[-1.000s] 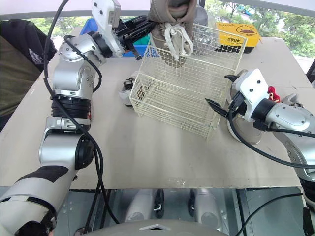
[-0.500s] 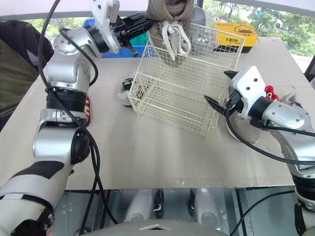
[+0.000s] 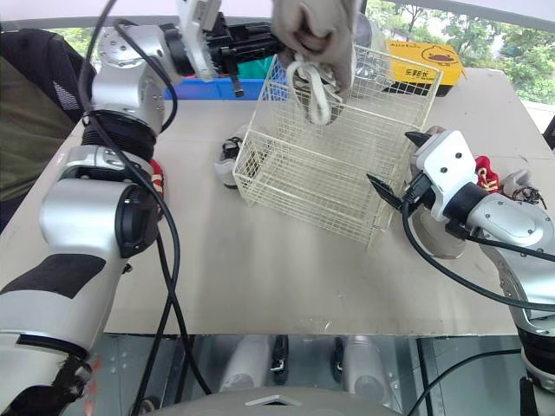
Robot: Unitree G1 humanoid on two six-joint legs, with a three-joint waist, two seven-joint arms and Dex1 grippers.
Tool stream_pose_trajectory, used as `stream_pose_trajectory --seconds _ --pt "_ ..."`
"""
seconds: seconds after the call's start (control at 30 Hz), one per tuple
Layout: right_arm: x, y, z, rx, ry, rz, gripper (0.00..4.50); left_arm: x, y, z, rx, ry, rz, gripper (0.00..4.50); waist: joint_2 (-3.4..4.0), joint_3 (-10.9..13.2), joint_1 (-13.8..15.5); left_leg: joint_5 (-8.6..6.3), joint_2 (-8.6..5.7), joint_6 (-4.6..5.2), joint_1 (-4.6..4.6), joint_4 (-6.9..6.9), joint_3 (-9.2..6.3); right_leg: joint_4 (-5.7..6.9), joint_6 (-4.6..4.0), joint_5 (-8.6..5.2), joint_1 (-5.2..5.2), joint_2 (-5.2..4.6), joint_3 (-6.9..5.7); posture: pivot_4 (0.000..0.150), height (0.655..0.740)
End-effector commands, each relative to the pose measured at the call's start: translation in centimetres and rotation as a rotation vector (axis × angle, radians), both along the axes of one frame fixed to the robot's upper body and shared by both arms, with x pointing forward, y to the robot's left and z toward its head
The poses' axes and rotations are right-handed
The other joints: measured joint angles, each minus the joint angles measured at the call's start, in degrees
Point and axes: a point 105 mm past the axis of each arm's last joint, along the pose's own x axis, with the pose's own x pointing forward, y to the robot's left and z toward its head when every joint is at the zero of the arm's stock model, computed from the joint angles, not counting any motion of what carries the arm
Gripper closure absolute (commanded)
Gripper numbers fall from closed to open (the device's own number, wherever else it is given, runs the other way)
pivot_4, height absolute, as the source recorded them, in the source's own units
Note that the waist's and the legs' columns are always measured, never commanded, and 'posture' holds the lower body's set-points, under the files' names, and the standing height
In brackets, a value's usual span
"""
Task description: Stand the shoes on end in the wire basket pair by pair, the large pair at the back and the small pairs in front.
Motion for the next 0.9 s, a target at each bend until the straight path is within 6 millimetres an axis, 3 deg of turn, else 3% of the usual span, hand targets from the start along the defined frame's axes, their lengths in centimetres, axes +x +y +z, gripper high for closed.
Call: stream_pose_trajectory --seconds 0.03,0.17,0.33,0.47,0.7,0.9 --pt "-0.1 -0.4 -4.0 0.007 0.190 -0.033 0.00 -1.3 -1.4 3.9 -0.105 -0.102 -0.066 4.45 0.01 0.00 -0.03 -0.01 0.00 0.01 0.00 0.00 0.00 0.00 0.00 0.00 -0.01 0.00 0.00 0.150 0.7400" --pt "-0.2 -0.2 -4.1 0.009 0.192 -0.027 0.00 -0.3 -1.1 2.9 -0.080 -0.090 0.012 4.46 0.02 0.01 -0.28 -0.01 0.01 0.02 0.00 -0.01 0.01 0.00 0.06 0.03 -0.04 0.03 0.01 0.150 0.7400" --pt "-0.4 -0.1 -3.7 0.016 0.183 -0.019 0.00 2.1 2.1 0.8 0.005 -0.050 0.229 4.49 0.03 0.01 -0.35 -0.01 0.03 0.02 0.07 -0.01 0.00 0.07 0.08 -0.01 -0.04 0.05 0.02 0.150 0.7400" --pt "-1.2 1.1 -1.7 0.076 0.085 0.107 0.00 2.8 3.9 -1.4 0.078 -0.022 0.298 4.50 0.01 0.02 -0.15 -0.01 0.03 0.02 -0.01 -0.01 0.01 0.08 0.03 0.01 -0.11 0.02 0.02 0.150 0.7400" --pt "-4.1 2.0 3.1 0.246 -0.044 0.332 0.00 2.7 4.0 -3.1 0.112 -0.009 0.291 4.50 0.30 0.19 -1.08 -0.01 0.04 0.01 0.01 -0.02 0.09 0.24 0.13 0.07 -0.22 0.05 0.11 0.150 0.7400" --pt "-6.4 0.6 3.8 0.229 -0.016 0.283 0.00 2.8 3.9 -4.7 0.124 0.026 0.286 4.50 0.43 0.23 -0.75 -0.02 0.04 0.01 -0.01 -0.05 0.08 0.27 0.24 0.10 -0.24 0.04 0.09 0.150 0.7400"
